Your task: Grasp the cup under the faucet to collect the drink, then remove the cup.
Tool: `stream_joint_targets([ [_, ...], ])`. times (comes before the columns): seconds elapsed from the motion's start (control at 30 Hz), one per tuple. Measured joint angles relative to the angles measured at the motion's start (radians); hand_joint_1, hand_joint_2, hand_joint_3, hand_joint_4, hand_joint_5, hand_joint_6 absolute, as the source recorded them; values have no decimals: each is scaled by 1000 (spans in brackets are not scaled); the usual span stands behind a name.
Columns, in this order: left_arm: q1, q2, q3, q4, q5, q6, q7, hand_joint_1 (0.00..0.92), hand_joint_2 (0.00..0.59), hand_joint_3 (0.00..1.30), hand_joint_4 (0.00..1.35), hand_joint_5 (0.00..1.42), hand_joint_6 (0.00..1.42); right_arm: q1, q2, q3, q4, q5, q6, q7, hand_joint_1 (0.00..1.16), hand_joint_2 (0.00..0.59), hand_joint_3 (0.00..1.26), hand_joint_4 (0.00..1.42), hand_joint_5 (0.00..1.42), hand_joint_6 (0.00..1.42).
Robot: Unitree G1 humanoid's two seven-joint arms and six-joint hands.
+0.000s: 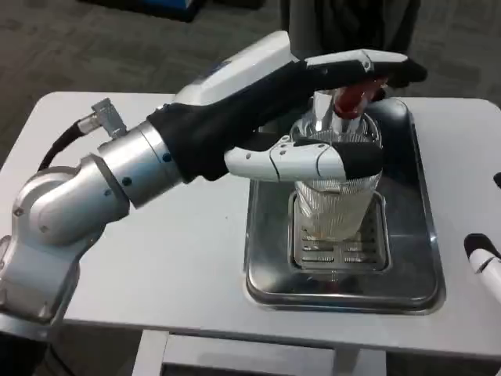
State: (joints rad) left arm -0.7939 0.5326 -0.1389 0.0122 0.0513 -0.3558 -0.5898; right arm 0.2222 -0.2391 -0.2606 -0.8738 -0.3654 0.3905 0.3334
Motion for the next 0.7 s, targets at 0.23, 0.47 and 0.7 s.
stream_joint_targets([
  [0.23, 0, 6, 0, -5, 3, -2, 0, 0, 68, 237, 174, 262, 223, 3, -5, 1, 0, 19, 0, -15, 326, 446, 24, 0, 0, 66],
  [0.47, 0, 12, -2, -10, 5, -2, 0, 0, 68, 237, 174, 256, 223, -3, -6, 1, 8, 66, -17, -33, 323, 438, 20, 0, 0, 89],
  [0.7, 1, 13, -4, -12, 6, -2, 0, 0, 68, 236, 173, 252, 223, -23, -7, -7, 44, 123, -40, -49, 317, 430, 15, 0, 0, 104],
])
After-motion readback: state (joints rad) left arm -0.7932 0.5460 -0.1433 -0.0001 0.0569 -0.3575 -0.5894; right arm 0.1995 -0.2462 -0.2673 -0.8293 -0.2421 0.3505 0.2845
